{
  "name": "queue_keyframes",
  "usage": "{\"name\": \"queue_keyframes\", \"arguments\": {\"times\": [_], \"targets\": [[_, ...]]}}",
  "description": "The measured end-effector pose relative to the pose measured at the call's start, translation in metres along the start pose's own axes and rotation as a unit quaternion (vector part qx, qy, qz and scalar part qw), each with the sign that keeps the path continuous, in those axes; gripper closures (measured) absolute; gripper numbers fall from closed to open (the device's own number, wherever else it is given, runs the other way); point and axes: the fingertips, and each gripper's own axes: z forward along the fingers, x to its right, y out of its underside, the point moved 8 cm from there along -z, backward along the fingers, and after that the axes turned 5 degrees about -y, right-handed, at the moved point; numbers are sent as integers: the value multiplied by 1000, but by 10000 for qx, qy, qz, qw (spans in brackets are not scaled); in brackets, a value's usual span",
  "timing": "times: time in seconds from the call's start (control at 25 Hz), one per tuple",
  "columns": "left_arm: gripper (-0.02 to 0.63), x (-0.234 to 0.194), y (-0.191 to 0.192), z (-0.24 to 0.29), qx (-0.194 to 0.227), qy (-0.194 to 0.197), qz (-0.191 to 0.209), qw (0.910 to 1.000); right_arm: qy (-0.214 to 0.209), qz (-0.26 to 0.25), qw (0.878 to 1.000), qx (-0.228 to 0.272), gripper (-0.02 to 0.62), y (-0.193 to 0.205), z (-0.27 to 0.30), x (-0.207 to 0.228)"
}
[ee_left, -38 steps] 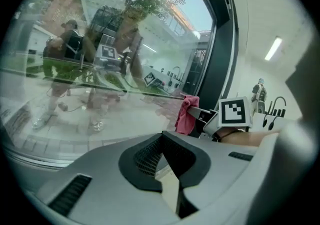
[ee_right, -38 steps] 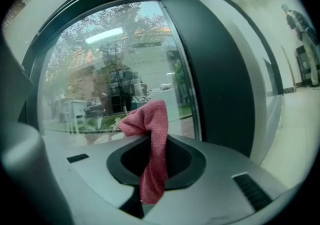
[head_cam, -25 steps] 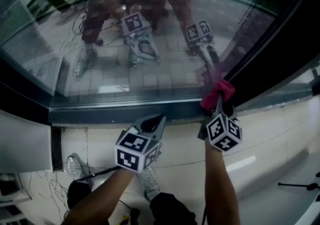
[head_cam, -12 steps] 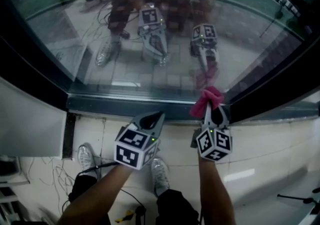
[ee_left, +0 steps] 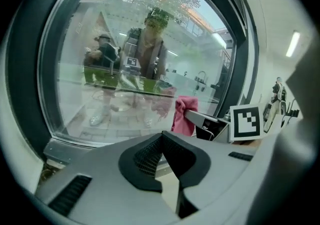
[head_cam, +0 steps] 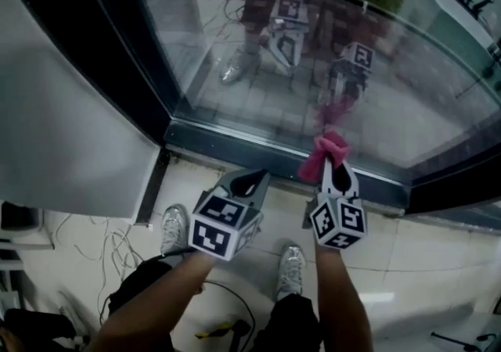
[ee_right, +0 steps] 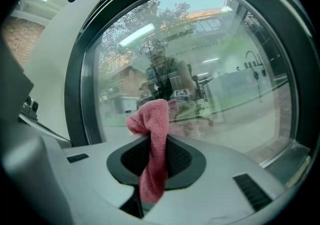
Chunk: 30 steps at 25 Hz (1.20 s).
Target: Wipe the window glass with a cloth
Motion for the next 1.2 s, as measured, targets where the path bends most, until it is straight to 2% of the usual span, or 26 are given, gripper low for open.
{"name": "queue_keyframes", "arguments": {"times": [0.28,0.4,0.56,0.8,0.88,0.96,1.08,1.2], "targets": [[600,-92,15,-54,175,-516,-336,9980,-768,-187,9967,-207,540,28,65,-113],[600,-129,24,-78,254,-620,-484,9966,-904,-234,9954,-230,540,37,81,-161],[600,-168,30,-95,335,-800,-688,9939,-1196,-261,9920,-311,540,49,109,-209],[600,-210,64,-114,281,-1113,-977,9886,-1643,-317,9851,-391,540,86,152,-270],[600,-211,61,-109,228,-1182,-963,9880,-1674,-278,9844,-459,540,89,165,-276],[600,-196,41,-107,240,-1203,-1005,9873,-1699,-265,9834,-574,540,75,167,-271],[600,-148,-4,-124,234,-1281,-1023,9862,-1734,-155,9824,-682,540,32,142,-256],[600,-97,-38,-160,83,-1357,-767,9877,-1700,243,9833,-598,540,-7,99,-252]]}}
